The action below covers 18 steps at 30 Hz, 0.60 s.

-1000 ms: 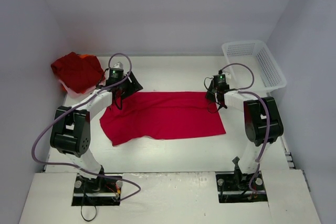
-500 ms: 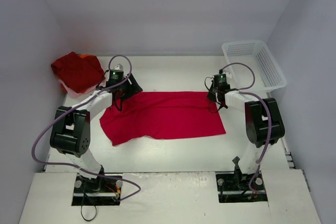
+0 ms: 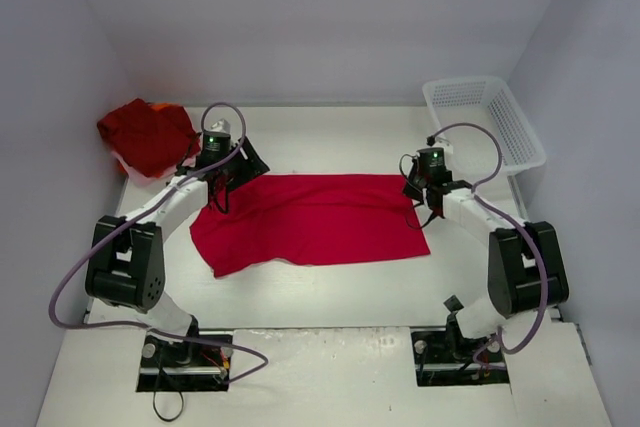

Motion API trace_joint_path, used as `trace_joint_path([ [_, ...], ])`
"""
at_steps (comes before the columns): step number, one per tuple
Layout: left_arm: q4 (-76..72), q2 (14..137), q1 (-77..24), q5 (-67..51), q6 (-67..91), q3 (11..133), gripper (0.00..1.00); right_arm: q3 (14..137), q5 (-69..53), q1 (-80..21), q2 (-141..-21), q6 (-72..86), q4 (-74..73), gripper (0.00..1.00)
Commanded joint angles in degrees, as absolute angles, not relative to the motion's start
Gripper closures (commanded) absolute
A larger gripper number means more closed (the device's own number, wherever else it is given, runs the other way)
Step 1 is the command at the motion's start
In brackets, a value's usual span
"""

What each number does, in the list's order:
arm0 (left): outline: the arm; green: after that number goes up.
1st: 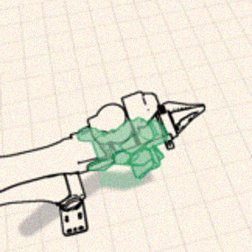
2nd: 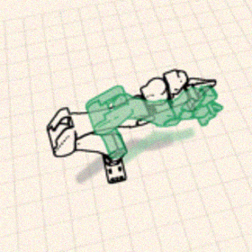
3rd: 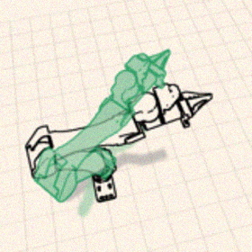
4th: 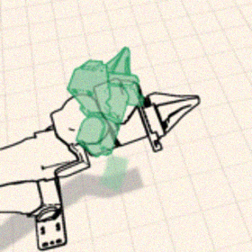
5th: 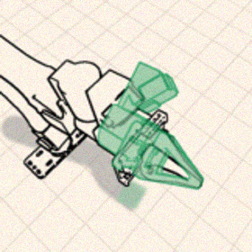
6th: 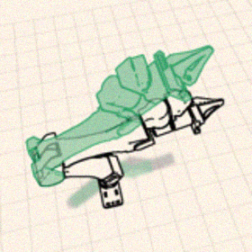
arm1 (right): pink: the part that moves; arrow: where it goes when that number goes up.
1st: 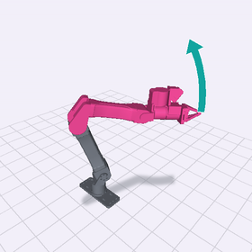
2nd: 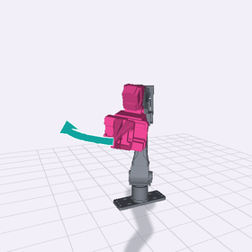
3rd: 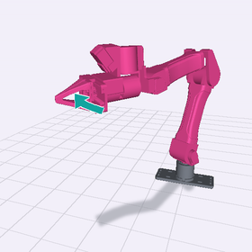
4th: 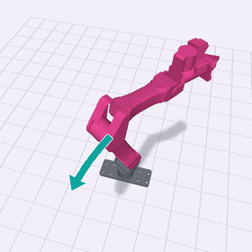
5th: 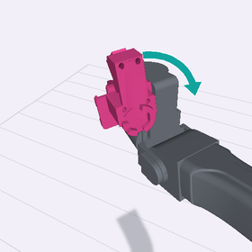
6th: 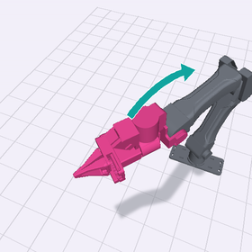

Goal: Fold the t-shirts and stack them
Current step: Fold the tshirt

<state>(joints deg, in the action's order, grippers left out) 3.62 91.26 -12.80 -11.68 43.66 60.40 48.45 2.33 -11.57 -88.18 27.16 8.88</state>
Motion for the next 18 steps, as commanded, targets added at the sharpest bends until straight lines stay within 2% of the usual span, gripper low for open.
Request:
trace_joint_path([
  [1, 2.9, 87.1, -13.0, -11.1, 43.0, 60.6, 0.40, 46.9, 3.1, -11.8, -83.1, 26.5, 7.5, 1.00],
  [18, 4.4, 83.2, -13.0, -10.8, 43.4, 60.1, 0.40, 38.8, 4.8, -18.0, -67.7, 29.4, 0.3, 1.00],
])
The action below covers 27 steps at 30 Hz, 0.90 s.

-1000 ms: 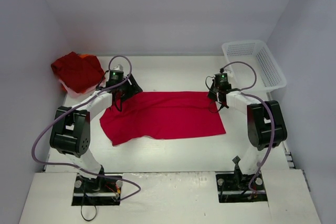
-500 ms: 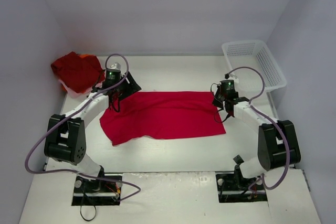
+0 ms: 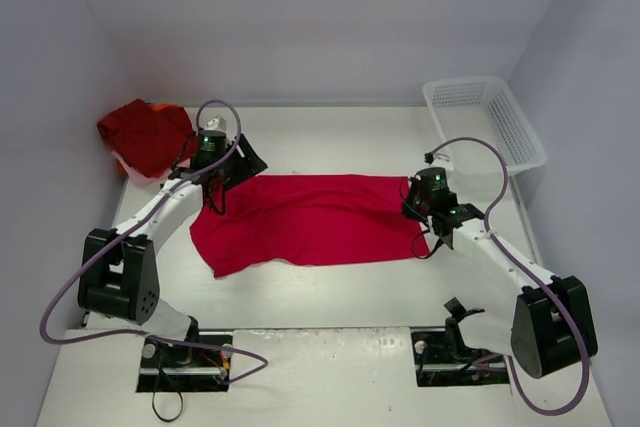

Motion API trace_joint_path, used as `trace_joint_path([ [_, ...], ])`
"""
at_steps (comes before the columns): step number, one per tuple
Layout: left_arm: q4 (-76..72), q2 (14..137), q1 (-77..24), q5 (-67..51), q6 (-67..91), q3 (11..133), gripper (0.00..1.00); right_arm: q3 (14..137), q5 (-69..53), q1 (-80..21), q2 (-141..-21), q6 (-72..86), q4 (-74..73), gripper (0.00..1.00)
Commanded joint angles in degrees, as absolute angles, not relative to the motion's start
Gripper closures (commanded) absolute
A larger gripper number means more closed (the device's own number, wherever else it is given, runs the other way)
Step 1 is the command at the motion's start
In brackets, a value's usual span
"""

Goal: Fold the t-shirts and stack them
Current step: Fold the tshirt

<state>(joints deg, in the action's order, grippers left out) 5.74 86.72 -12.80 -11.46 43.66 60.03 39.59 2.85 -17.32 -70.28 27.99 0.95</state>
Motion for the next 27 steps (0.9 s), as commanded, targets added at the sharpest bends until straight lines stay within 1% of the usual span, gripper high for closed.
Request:
trace_joint_path([
  [1, 4.5, 83.0, -13.0, -10.8, 43.5, 59.9, 0.40, 37.8, 5.2, -18.5, -67.4, 29.5, -0.7, 1.00],
  [10, 4.8, 82.4, -12.9, -10.8, 43.2, 59.8, 0.40, 33.5, 5.0, -19.4, -64.1, 31.4, -3.0, 1.00],
  [12, 4.8, 82.4, -12.9, -10.8, 43.2, 59.8, 0.40, 33.6, 5.1, -19.9, -63.9, 32.2, -3.3, 0.98],
  [15, 4.7, 82.4, -12.9, -10.8, 43.2, 59.8, 0.40, 34.1, 5.8, -20.1, -64.1, 32.3, -3.3, 0.85],
  [16, 4.8, 82.4, -13.0, -10.8, 43.2, 59.8, 0.40, 34.4, 5.9, -20.0, -64.2, 32.3, -3.4, 0.79],
  [17, 4.9, 82.3, -12.9, -10.8, 43.2, 59.7, 0.40, 34.5, 6.1, -20.1, -64.2, 32.3, -3.6, 0.58],
  [18, 4.9, 82.2, -13.0, -10.6, 43.2, 59.6, 0.40, 35.2, 6.5, -20.1, -64.4, 32.2, -3.6, 0.49],
  [19, 4.8, 82.2, -13.0, -10.6, 43.2, 59.6, 0.40, 35.5, 6.7, -20.0, -64.4, 32.2, -3.6, 0.44],
  [20, 4.9, 82.2, -13.0, -10.6, 43.2, 59.7, 0.40, 35.9, 6.8, -20.0, -64.8, 32.1, -3.7, 0.35],
  [22, 4.8, 82.3, -12.9, -10.7, 43.2, 59.6, 0.40, 36.6, 6.9, -20.1, -65.2, 32.2, -3.6, 0.28],
  [27, 4.6, 82.5, -12.9, -10.9, 43.2, 59.4, 0.40, 38.3, 7.4, -20.9, -67.4, 32.0, -2.1, 0.27],
])
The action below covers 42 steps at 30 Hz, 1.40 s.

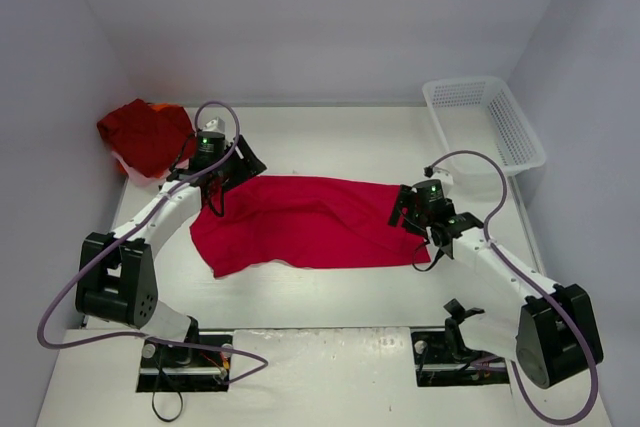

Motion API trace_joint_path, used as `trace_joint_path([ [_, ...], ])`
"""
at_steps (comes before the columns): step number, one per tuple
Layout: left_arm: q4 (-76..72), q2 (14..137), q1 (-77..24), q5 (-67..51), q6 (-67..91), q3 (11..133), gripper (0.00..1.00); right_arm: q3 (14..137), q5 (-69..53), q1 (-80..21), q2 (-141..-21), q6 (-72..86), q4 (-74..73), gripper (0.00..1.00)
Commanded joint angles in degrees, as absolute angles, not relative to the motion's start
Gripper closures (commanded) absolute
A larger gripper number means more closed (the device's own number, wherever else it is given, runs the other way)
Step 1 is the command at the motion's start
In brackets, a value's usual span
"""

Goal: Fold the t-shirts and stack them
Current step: Fold the tshirt

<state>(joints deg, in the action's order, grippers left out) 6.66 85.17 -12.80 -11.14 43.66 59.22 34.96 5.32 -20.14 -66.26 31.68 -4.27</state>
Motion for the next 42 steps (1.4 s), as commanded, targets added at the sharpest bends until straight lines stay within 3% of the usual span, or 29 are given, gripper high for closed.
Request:
trace_joint_path([
  [1, 4.6, 82.5, -12.9, -10.9, 43.2, 59.3, 0.40, 39.1, 7.4, -21.1, -68.1, 32.0, -1.8, 0.27],
  [13, 4.3, 82.4, -12.8, -10.5, 42.8, 57.6, 0.40, 47.9, 6.9, -21.7, -85.9, 29.5, 7.8, 0.27],
  [28, 3.7, 82.4, -12.6, -10.7, 42.8, 55.5, 0.40, 52.0, 8.4, -19.8, -95.5, 30.1, 11.8, 0.28],
  [42, 4.2, 81.8, -11.6, -11.2, 42.6, 55.6, 0.40, 49.5, 9.0, -16.5, -91.8, 29.7, 11.3, 0.29],
])
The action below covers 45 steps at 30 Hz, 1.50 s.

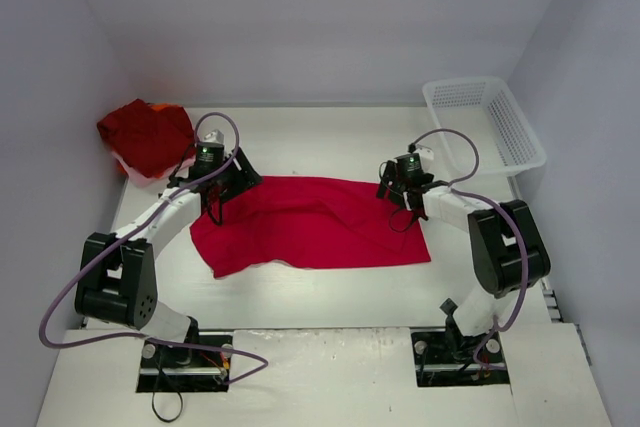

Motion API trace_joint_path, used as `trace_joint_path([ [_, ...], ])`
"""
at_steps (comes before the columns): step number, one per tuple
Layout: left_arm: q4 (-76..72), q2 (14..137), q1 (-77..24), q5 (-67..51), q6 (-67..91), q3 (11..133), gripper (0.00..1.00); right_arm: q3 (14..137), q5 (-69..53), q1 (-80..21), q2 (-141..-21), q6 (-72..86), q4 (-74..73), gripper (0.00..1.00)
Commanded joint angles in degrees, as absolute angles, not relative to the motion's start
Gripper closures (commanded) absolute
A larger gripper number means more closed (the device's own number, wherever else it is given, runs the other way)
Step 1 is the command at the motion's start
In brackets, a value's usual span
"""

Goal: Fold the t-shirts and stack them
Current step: Fold the tshirt

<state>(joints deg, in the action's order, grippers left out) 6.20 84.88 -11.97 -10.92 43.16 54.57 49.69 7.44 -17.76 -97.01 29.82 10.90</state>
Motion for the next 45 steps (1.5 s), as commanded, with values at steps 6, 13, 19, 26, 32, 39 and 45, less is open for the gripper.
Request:
trace_joint_path([
  [6, 4.0, 81.4, -11.7, -11.8, 43.0, 55.4, 0.40, 47.6, 9.6, -16.2, -87.9, 30.1, 9.8, 0.29],
  [13, 4.0, 81.1, -11.7, -11.7, 43.0, 54.8, 0.40, 46.6, 9.9, -16.2, -89.3, 30.7, 9.6, 0.30],
  [19, 4.1, 81.3, -11.5, -11.4, 42.7, 54.7, 0.40, 45.9, 9.4, -16.2, -91.1, 31.6, 11.2, 0.32],
  [26, 4.2, 81.9, -11.6, -11.4, 42.6, 55.1, 0.40, 45.5, 8.5, -16.3, -93.2, 32.0, 12.5, 0.35],
  [32, 4.3, 82.0, -11.6, -11.1, 42.4, 55.0, 0.40, 45.2, 8.3, -16.3, -94.4, 32.0, 13.5, 0.48],
  [39, 4.5, 82.4, -11.6, -11.0, 42.2, 55.4, 0.40, 45.4, 8.3, -16.2, -95.0, 31.9, 13.9, 0.74],
  [45, 4.5, 82.4, -11.6, -11.0, 42.1, 55.0, 0.40, 46.1, 8.5, -16.2, -94.8, 31.8, 13.5, 0.85],
])
